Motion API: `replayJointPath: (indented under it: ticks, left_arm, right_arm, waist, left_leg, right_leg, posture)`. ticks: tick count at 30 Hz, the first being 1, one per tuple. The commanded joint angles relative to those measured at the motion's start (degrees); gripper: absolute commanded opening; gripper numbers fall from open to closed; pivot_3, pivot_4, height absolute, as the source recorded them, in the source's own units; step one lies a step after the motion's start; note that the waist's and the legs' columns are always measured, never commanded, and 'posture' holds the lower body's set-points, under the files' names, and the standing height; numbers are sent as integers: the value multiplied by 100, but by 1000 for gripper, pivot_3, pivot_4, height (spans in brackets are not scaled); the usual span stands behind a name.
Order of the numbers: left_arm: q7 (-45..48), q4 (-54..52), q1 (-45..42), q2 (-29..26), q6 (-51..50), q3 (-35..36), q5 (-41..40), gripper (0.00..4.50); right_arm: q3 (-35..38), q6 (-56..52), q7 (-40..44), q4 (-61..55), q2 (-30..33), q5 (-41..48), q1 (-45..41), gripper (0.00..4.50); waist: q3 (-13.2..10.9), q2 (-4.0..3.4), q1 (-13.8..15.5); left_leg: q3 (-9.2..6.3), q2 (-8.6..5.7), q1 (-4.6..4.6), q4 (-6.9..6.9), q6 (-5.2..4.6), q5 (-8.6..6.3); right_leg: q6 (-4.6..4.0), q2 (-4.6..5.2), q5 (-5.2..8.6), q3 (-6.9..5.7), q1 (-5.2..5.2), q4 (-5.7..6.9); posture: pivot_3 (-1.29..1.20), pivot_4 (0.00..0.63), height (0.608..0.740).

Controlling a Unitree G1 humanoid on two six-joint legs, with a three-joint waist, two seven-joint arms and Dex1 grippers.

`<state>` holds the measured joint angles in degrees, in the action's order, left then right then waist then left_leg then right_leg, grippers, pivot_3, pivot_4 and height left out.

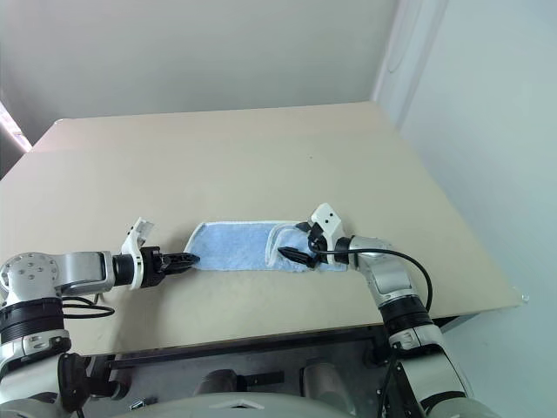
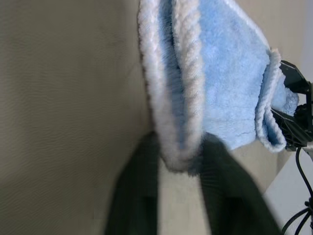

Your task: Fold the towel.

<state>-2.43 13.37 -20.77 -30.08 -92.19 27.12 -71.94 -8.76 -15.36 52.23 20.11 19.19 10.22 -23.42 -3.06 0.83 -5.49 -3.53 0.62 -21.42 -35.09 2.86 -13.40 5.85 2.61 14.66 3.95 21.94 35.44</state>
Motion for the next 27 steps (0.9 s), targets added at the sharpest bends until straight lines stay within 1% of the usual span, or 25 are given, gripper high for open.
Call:
replayJointPath:
  ticks: [1,4,8,9,11,14,16,18,22,24,27]
  left_arm:
    - [-137,36,-7,-25,-31,241,-205,32]
    - [-178,65,-80,-49,-31,348,-262,32]
    - [201,-67,-220,-246,-31,408,-263,32]
    - [242,41,-269,-275,-31,410,-368,32]
    - [329,128,-359,-377,-31,348,-306,32]
    - [522,240,-503,-636,-31,117,-38,32]
    - [763,235,-559,-786,-31,-73,133,32]
    - [928,287,-621,-882,-16,-146,355,32]
    - [1431,211,-590,-1103,102,-389,734,32]
    - [1723,271,-604,-1229,219,-394,879,32]
    - [2264,356,-611,-1584,579,-587,1277,32]
  right_arm:
    - [27,88,-54,45,-7,-37,-85,4500]
    - [20,107,-61,60,-26,-37,-89,4500]
    - [7,132,-59,95,-60,-48,-117,4500]
    - [8,114,-18,97,-61,-26,-127,4500]
    - [12,32,100,38,-56,54,-138,4500]
    - [146,-290,405,-286,-82,471,-138,4500]
    - [425,-956,748,-680,-116,1231,-129,4500]
    - [771,-1436,724,-968,-184,1813,-181,4500]
    - [1054,-1732,486,-1067,-170,2070,-263,4500]
    - [1052,-1806,522,-1137,-82,2100,-215,4500]
    - [998,-1886,690,-1376,117,2156,-56,4500]
  waist:
    - [0,0,-2]
    - [0,0,-3]
    - [-1,2,-7]
    - [-1,2,-6]
    - [-2,5,-3]
    - [-3,5,-23]
    - [-5,3,-22]
    - [-7,0,-12]
    - [-8,2,3]
    - [-8,2,2]
    - [-10,0,0]
  left_leg:
    - [0,0,0,0,0,0]
    - [0,0,1,-3,1,1]
    - [0,0,1,-3,2,1]
    - [0,0,0,-2,2,1]
    - [0,0,-1,-2,3,1]
    - [1,0,-1,-1,3,1]
    - [1,1,-10,2,3,1]
    - [1,1,-19,5,3,2]
    - [1,0,-22,5,3,2]
    - [2,0,-22,4,3,1]
    - [3,0,-25,6,4,1]
  right_leg:
    - [0,-1,0,0,2,1]
    - [4,-2,3,1,0,1]
    - [4,-2,3,1,2,1]
    - [4,-3,3,1,4,1]
    - [4,-3,3,1,5,1]
    - [4,-4,3,1,6,1]
    - [3,-5,3,2,15,4]
    - [1,-6,2,3,27,9]
    - [1,-5,2,3,31,11]
    - [0,-5,2,3,32,8]
    - [-1,-4,3,3,37,7]
  posture:
    - [0,0,740]
    - [0,0,740]
    - [0,0,740]
    - [0,0,740]
    - [0,0,740]
    - [0,0,740]
    - [0,0,740]
    - [0,0,740]
    - [0,0,740]
    - [0,0,740]
    - [0,0,740]
